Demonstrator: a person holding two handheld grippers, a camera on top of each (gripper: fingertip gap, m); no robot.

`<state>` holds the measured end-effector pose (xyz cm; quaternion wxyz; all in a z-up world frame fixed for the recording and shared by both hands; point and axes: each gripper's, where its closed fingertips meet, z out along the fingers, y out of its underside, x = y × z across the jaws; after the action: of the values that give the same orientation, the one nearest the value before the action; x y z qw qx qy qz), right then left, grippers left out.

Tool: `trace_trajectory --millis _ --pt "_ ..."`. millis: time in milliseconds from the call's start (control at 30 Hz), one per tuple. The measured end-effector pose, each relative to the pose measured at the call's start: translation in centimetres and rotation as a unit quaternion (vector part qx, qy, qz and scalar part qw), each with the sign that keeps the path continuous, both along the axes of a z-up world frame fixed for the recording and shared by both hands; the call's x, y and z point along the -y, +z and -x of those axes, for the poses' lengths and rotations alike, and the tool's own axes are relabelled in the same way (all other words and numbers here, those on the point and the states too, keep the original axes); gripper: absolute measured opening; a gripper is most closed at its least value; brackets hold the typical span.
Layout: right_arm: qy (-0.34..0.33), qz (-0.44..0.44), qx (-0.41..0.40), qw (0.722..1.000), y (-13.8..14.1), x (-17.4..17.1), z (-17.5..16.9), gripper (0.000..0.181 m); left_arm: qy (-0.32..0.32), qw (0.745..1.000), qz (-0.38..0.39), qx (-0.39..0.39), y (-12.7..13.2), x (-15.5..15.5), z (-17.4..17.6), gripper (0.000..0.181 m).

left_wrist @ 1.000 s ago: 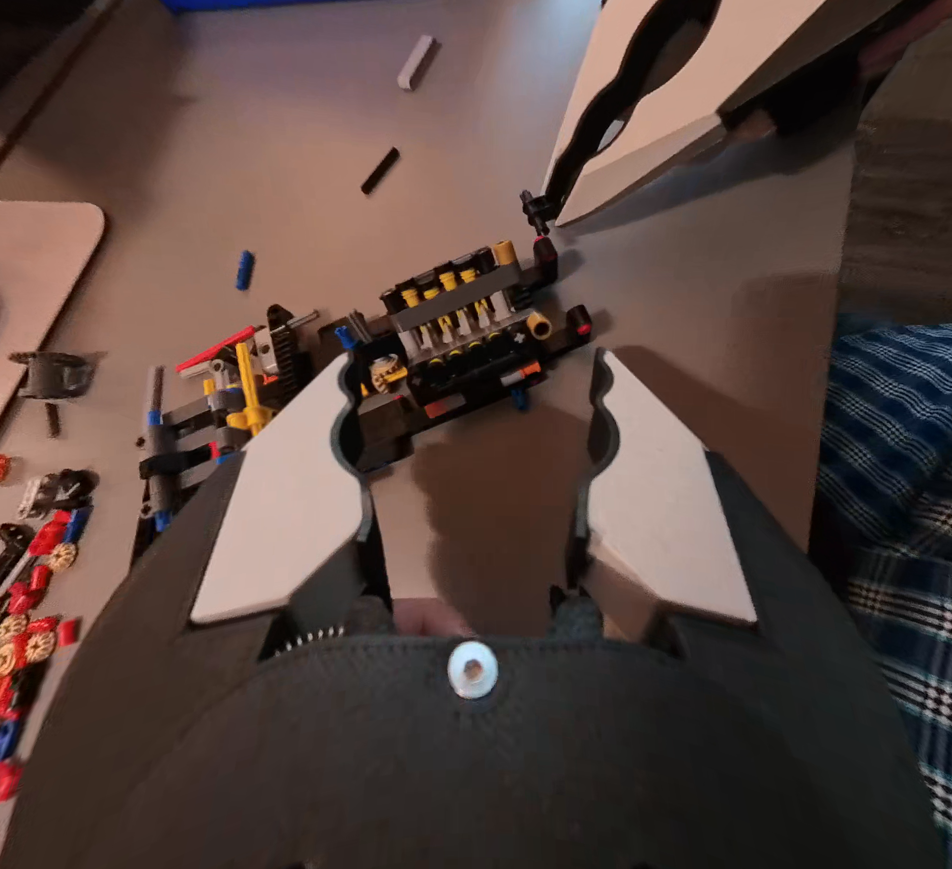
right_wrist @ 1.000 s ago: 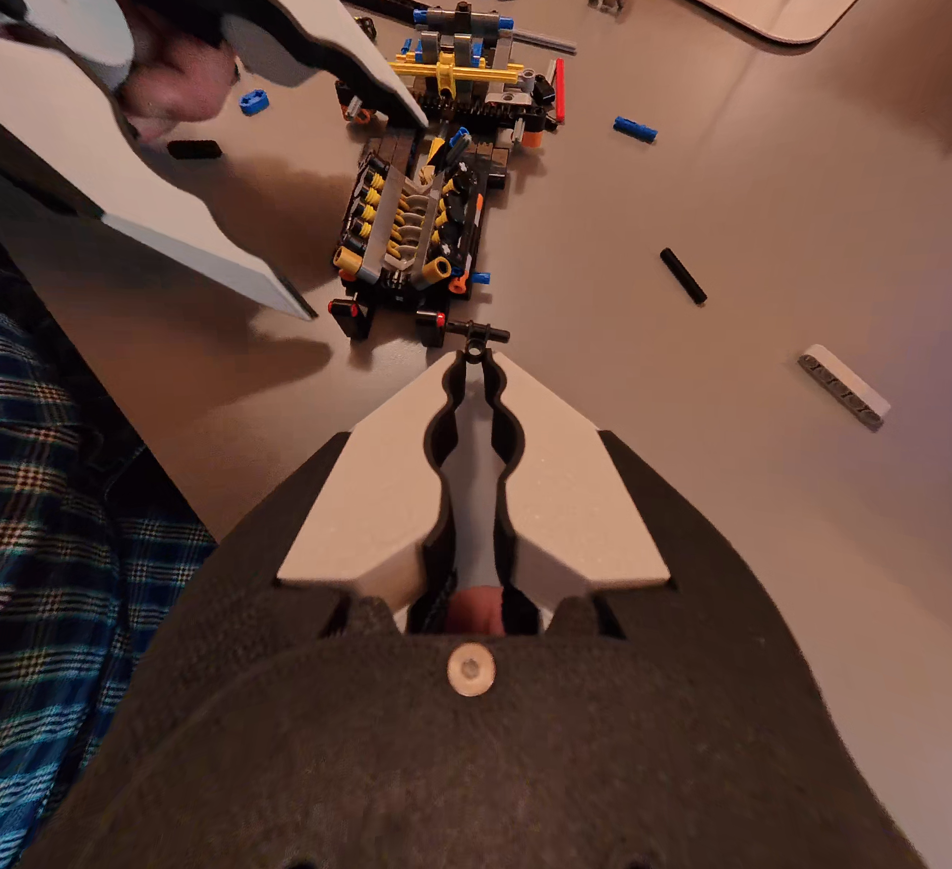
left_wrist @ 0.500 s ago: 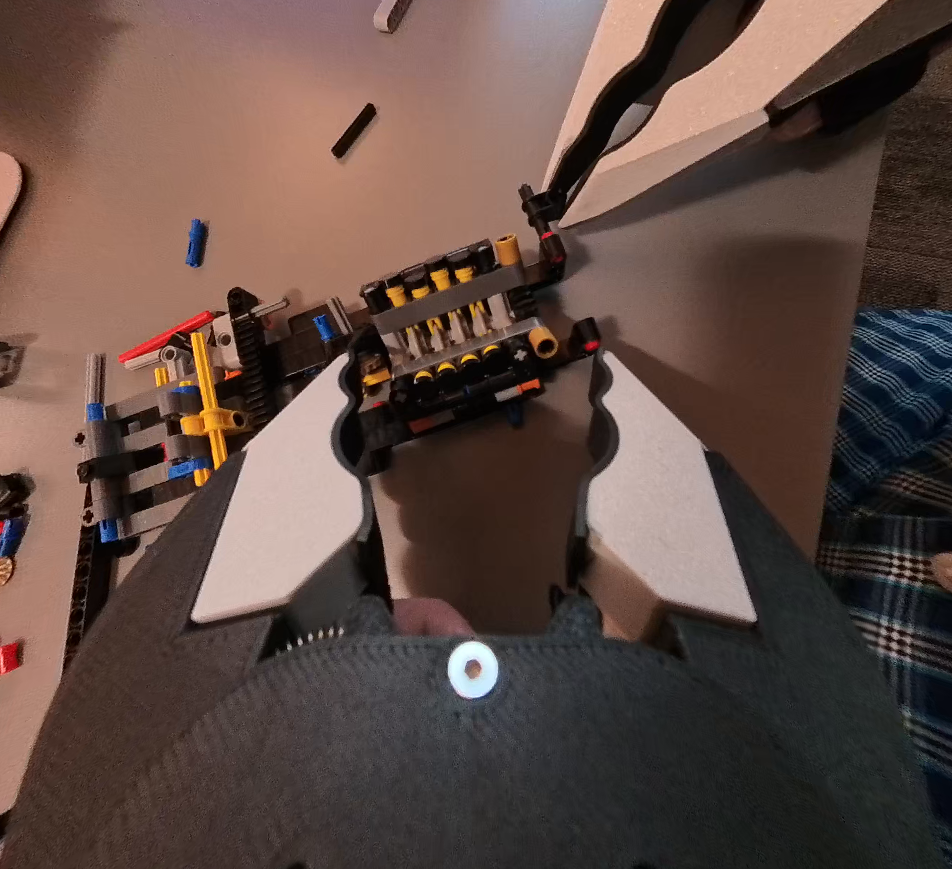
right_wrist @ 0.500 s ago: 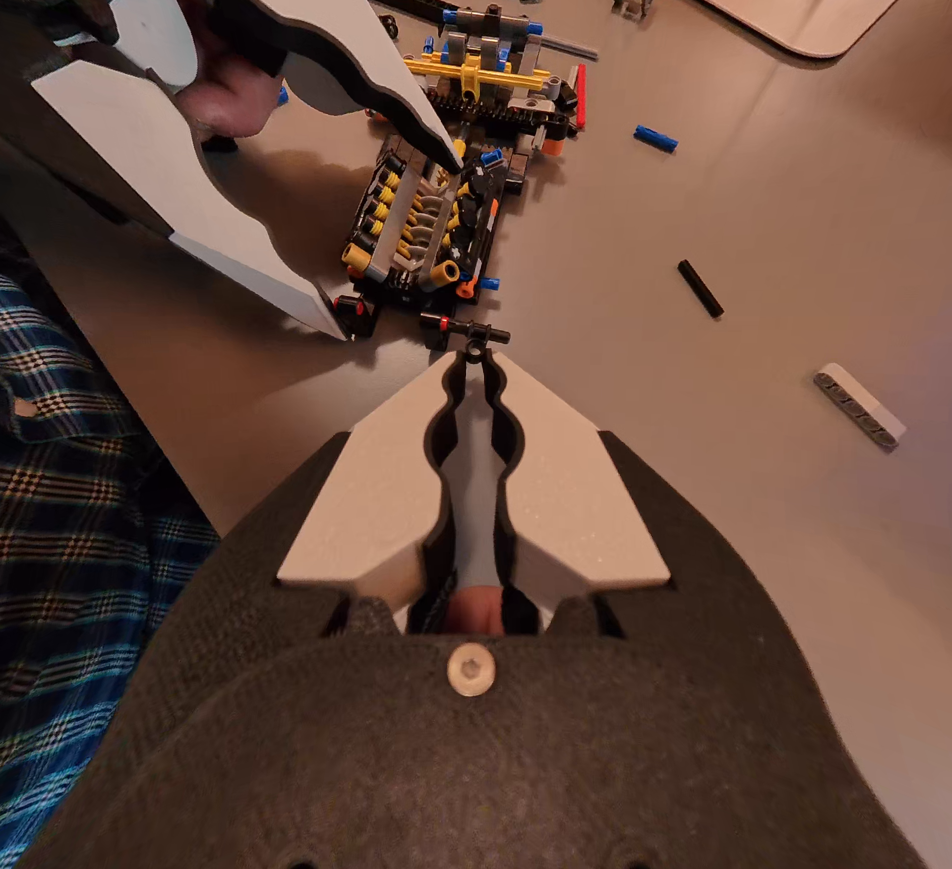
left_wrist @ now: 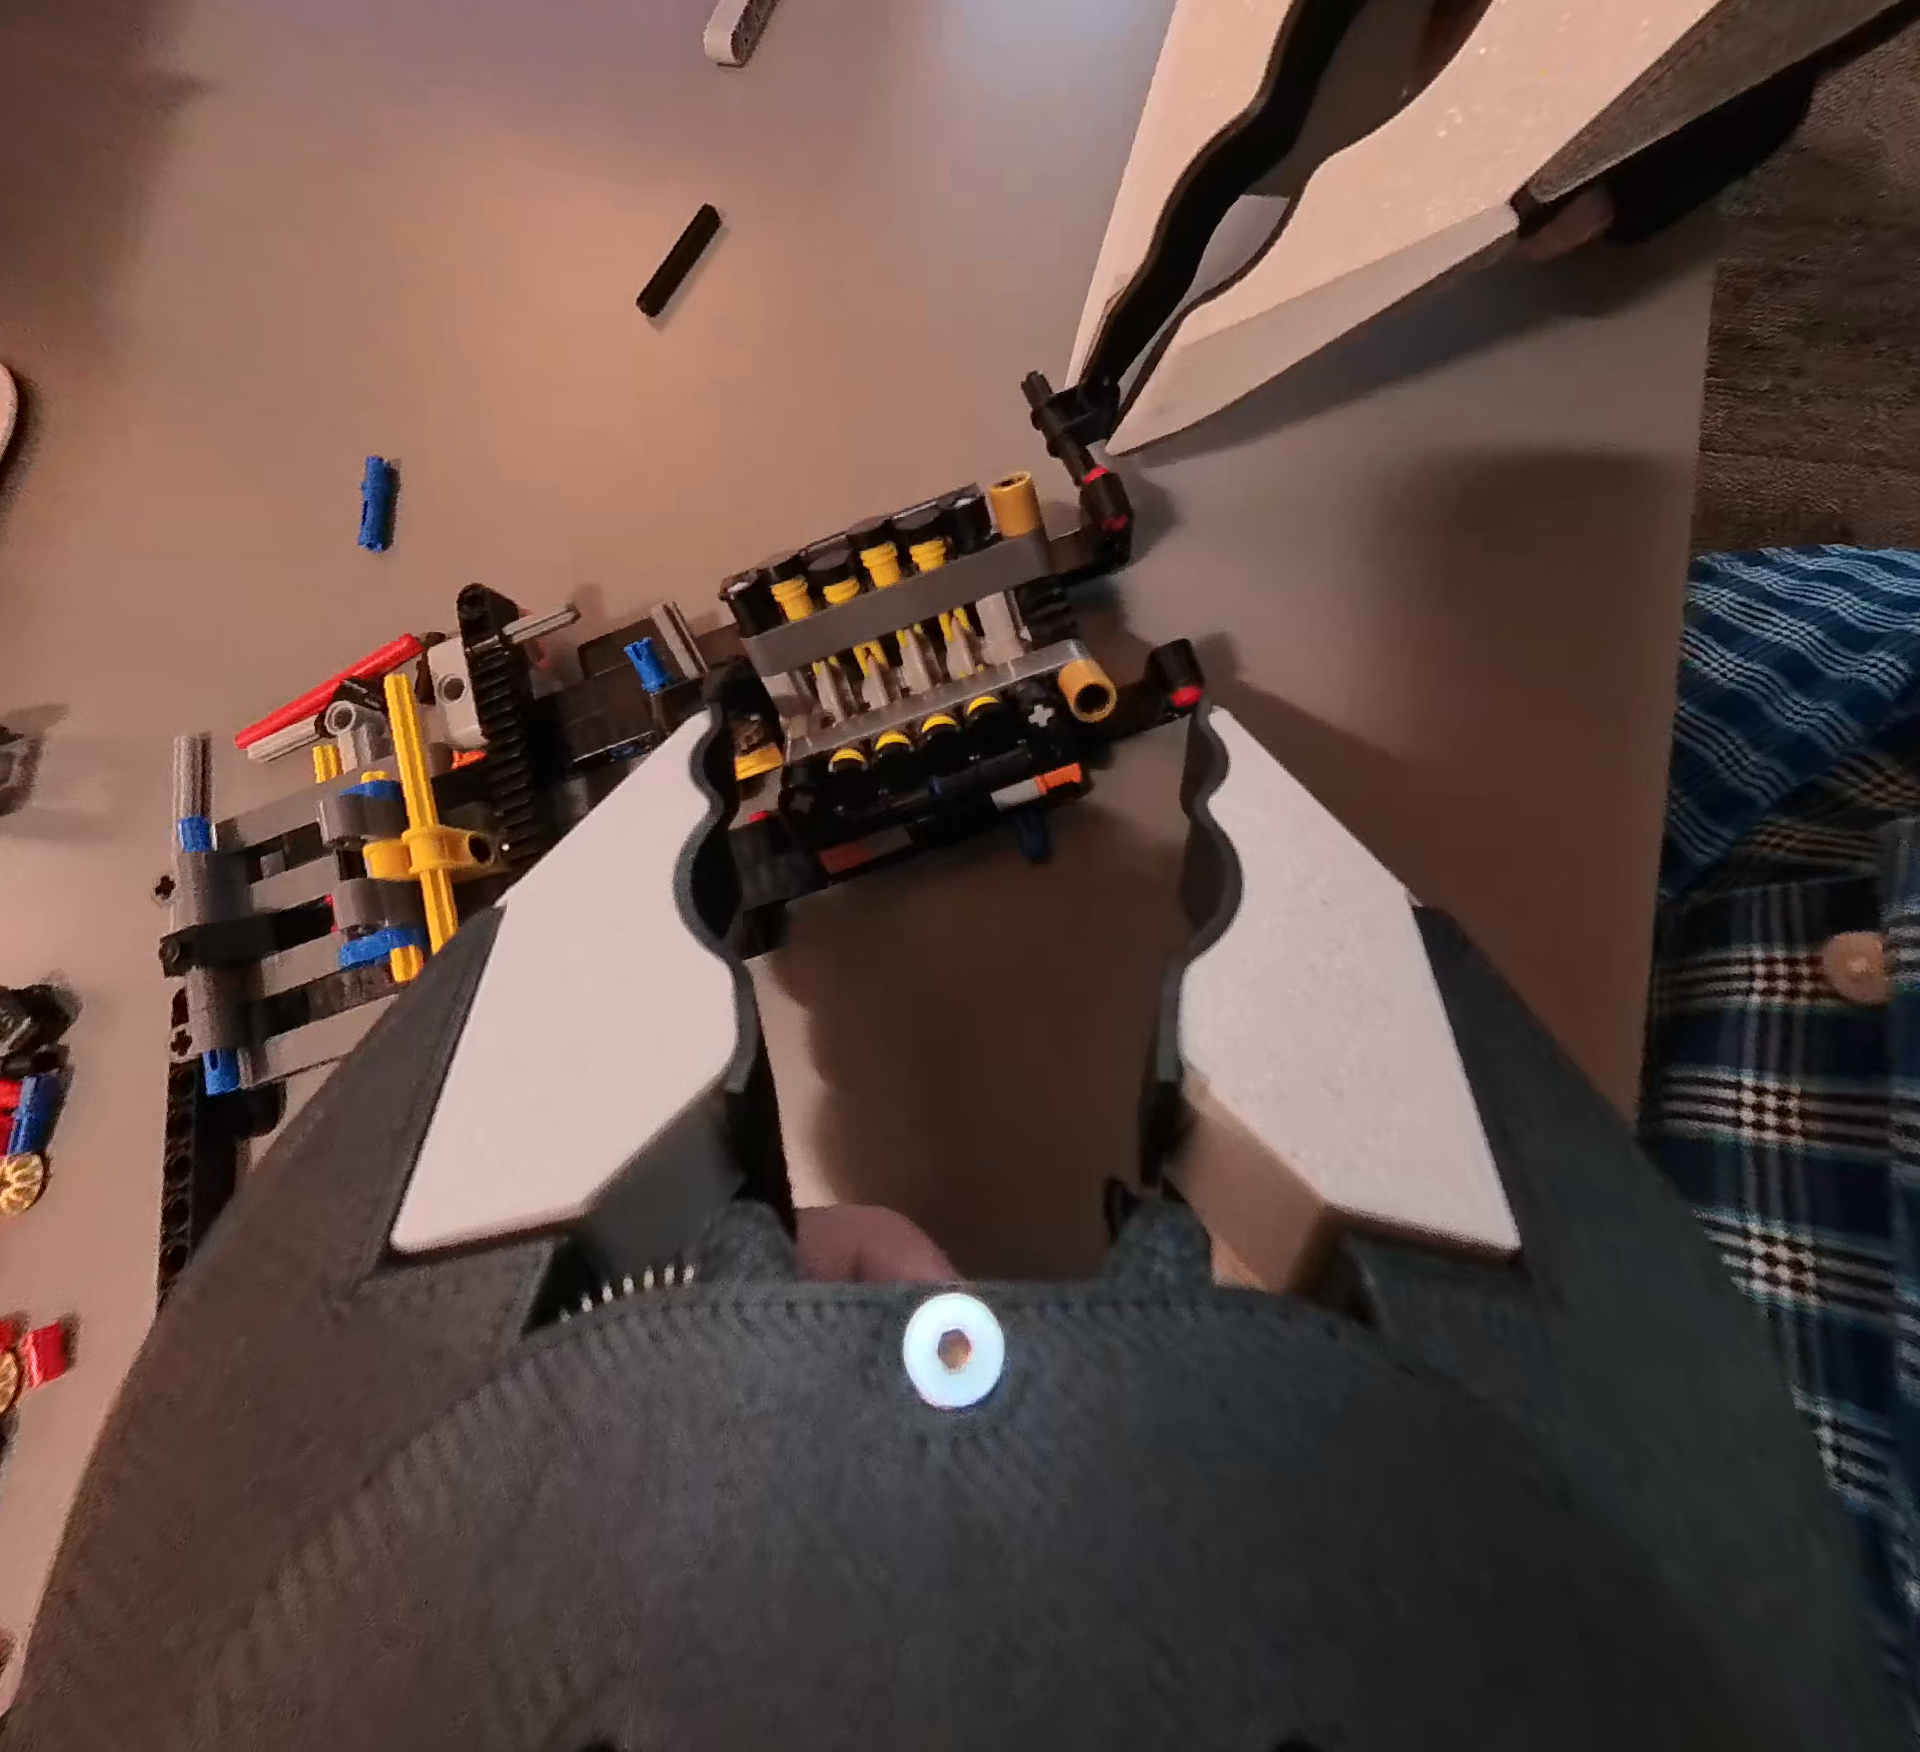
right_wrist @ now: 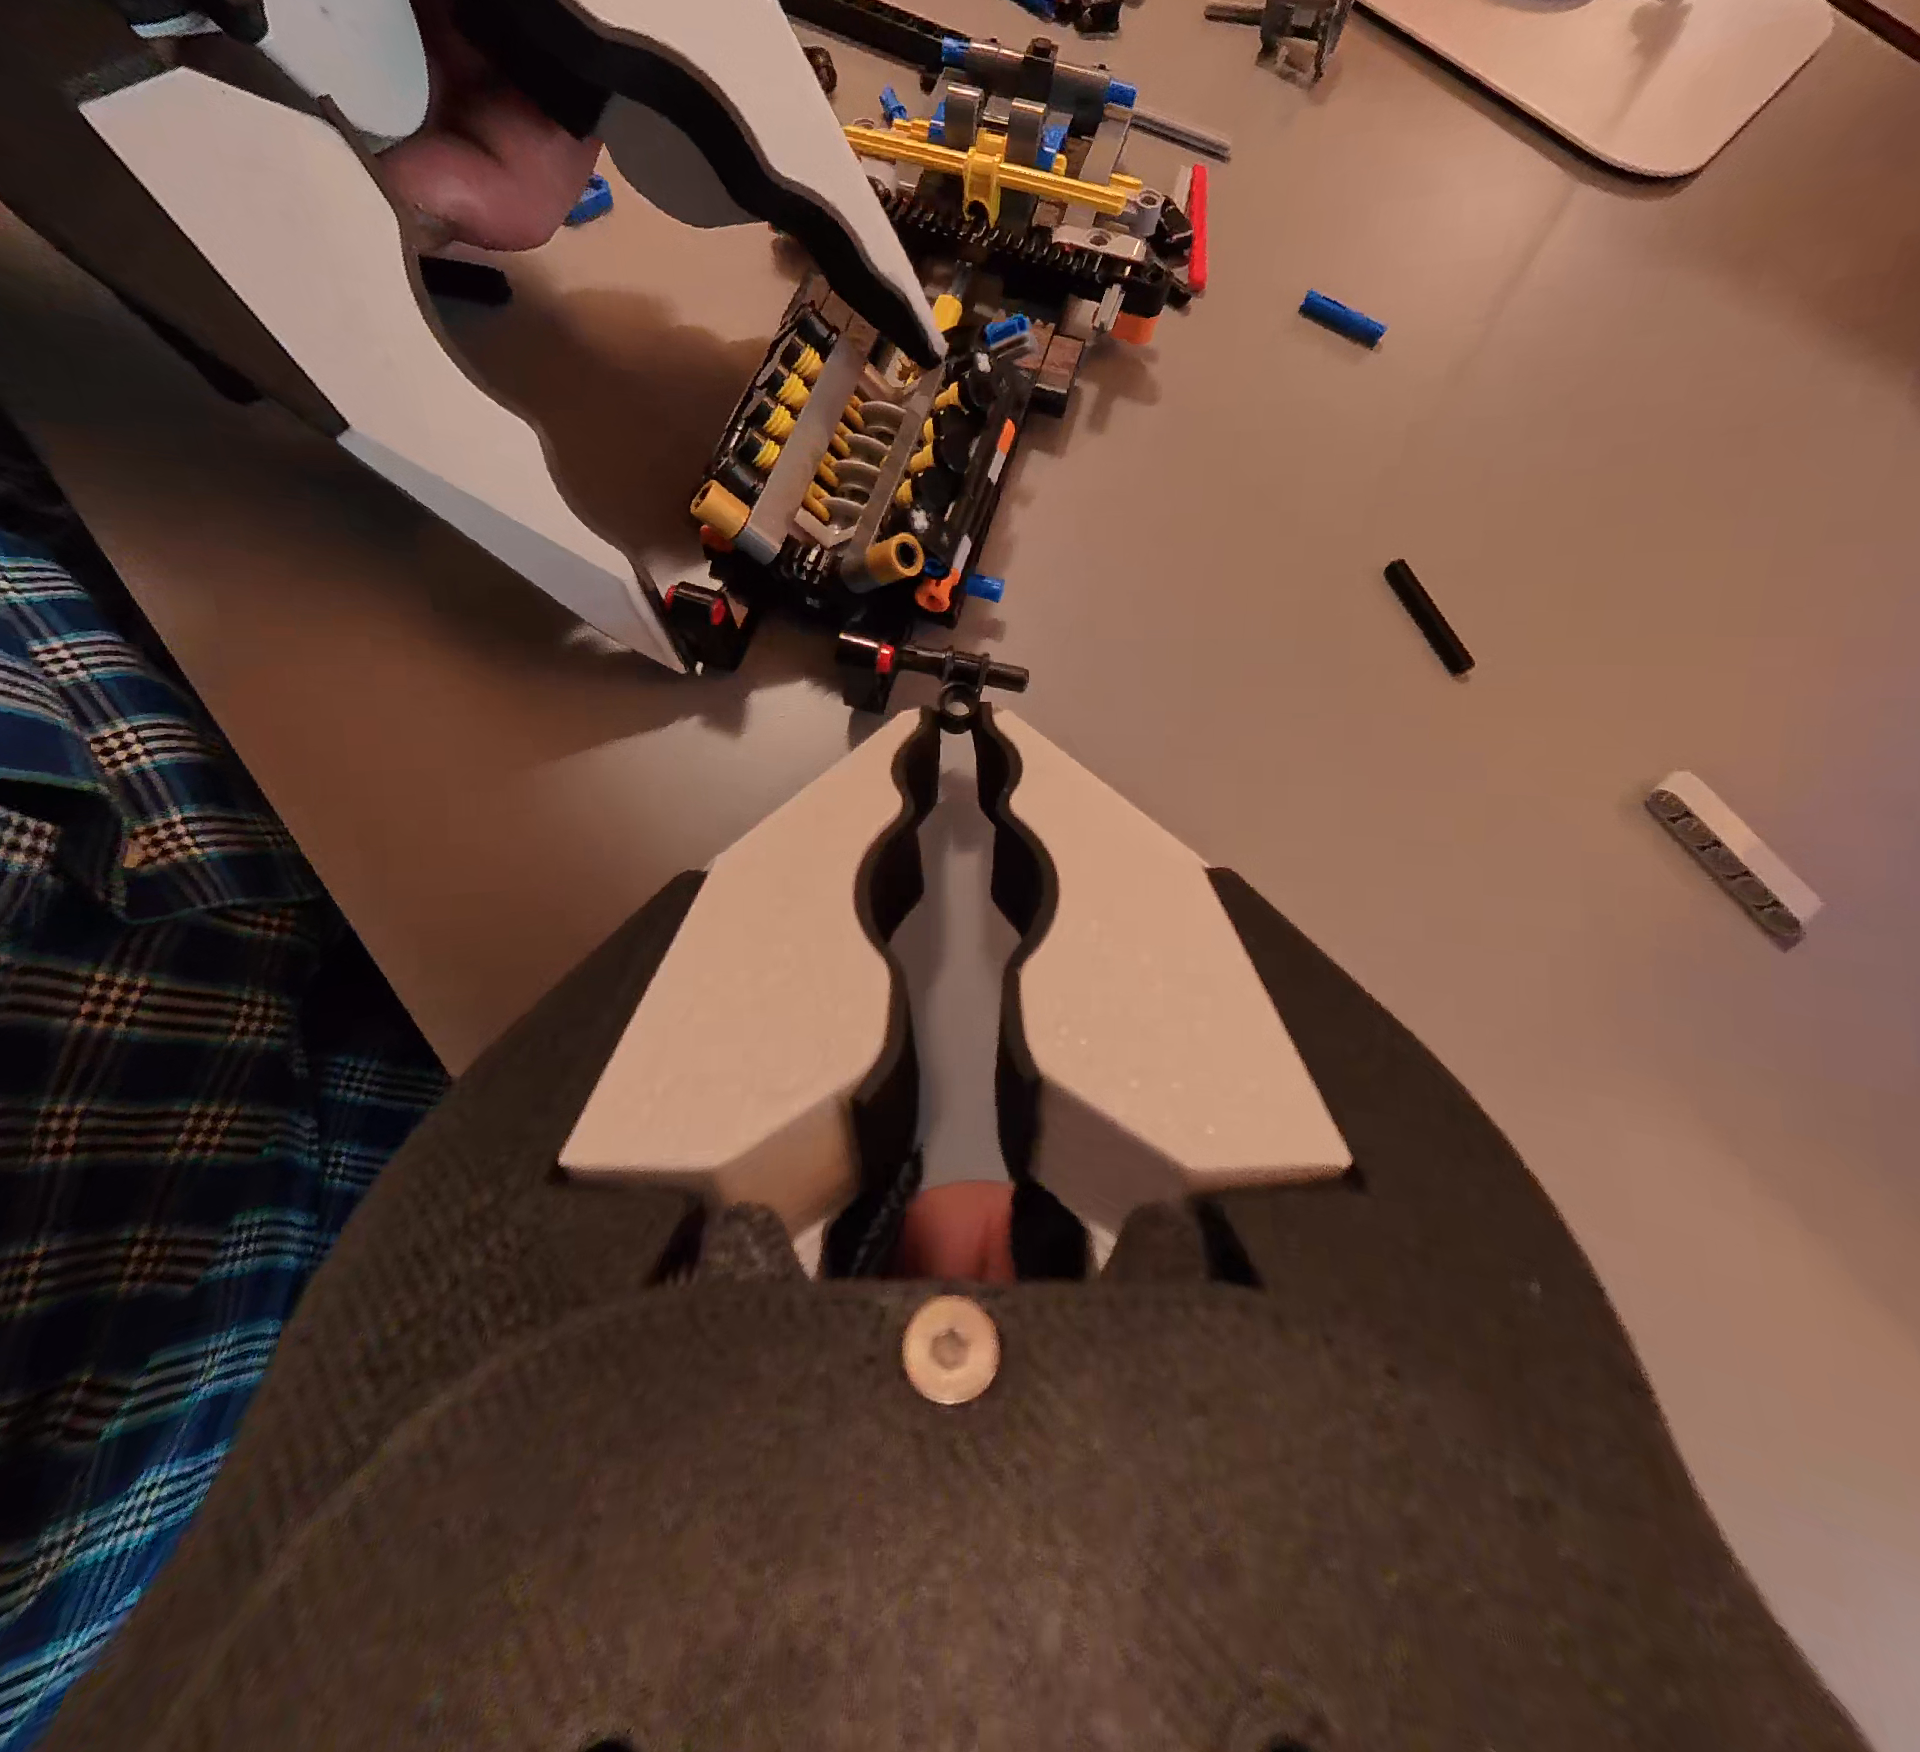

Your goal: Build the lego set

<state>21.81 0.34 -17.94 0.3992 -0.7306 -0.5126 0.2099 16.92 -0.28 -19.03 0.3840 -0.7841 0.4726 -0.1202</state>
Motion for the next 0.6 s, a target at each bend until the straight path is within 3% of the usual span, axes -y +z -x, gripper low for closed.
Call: trace_trajectory --millis 600 --pt "0.009 -0.012 0.030 0.999 -0.71 0.81 0.10 0.005 -0.015 1.000 0.002 -0.008 0.02 0.58 0.97 0.082"
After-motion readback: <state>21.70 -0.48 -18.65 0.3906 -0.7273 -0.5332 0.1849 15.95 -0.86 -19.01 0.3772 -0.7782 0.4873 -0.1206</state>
